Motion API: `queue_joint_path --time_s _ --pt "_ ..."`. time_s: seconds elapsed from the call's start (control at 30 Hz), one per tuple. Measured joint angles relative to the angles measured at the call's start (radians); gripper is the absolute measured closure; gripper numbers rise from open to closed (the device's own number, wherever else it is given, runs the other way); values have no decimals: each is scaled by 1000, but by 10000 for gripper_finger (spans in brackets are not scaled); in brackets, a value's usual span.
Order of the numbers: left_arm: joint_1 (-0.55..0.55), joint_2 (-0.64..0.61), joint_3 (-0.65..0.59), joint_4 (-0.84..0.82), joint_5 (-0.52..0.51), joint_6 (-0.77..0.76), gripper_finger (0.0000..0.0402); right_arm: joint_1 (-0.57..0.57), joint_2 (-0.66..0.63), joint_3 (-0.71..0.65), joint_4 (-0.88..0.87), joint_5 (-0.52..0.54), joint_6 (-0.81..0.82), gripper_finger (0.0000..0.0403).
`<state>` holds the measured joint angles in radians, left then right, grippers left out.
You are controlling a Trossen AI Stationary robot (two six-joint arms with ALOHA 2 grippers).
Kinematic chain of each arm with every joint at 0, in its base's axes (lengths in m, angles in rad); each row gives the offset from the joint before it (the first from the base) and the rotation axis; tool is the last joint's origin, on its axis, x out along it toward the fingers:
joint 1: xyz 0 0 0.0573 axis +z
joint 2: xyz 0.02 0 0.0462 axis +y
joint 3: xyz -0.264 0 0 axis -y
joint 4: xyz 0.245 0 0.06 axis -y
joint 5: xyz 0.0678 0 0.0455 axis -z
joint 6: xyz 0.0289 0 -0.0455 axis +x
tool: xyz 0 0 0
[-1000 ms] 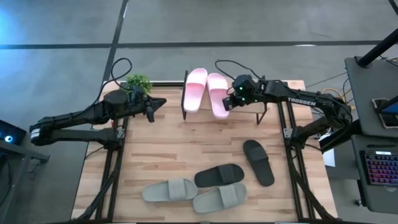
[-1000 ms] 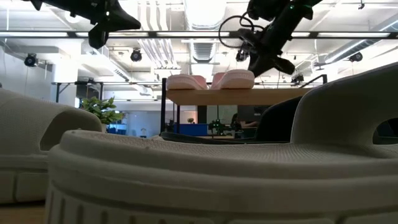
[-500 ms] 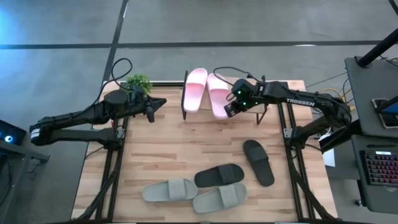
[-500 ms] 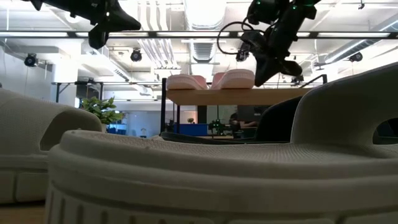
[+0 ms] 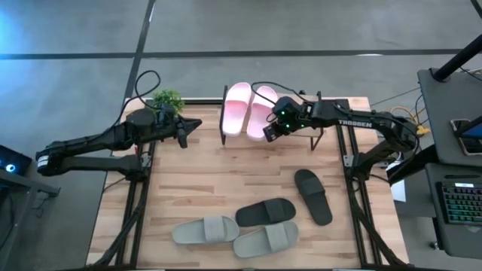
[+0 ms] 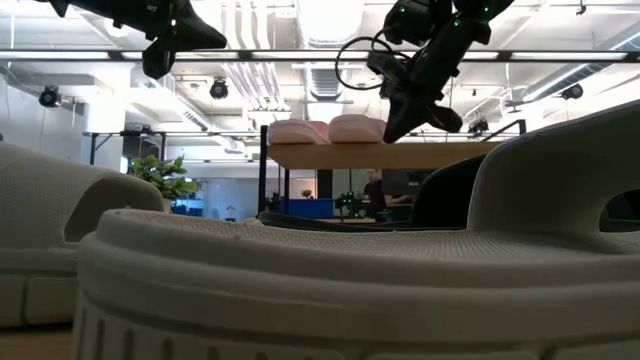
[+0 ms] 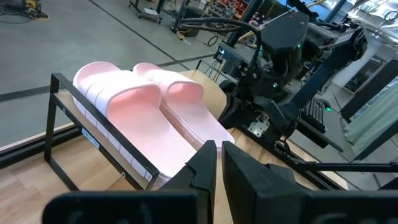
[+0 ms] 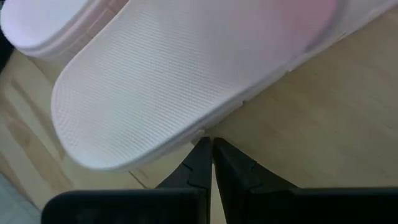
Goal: Pick and place slides into the shelf
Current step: Put the pink slide on the shelf
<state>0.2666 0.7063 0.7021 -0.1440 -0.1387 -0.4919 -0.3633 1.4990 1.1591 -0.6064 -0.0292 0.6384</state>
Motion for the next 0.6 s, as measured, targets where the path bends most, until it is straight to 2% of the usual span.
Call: queue_joint_path --time_s 0.23,0.6 --pt "0 0 0 2 0 0 391 -21 -31 -2 -39 148 -16 390" --pt "0 3 0 1 0 0 391 -106 -6 -2 51 207 -66 390"
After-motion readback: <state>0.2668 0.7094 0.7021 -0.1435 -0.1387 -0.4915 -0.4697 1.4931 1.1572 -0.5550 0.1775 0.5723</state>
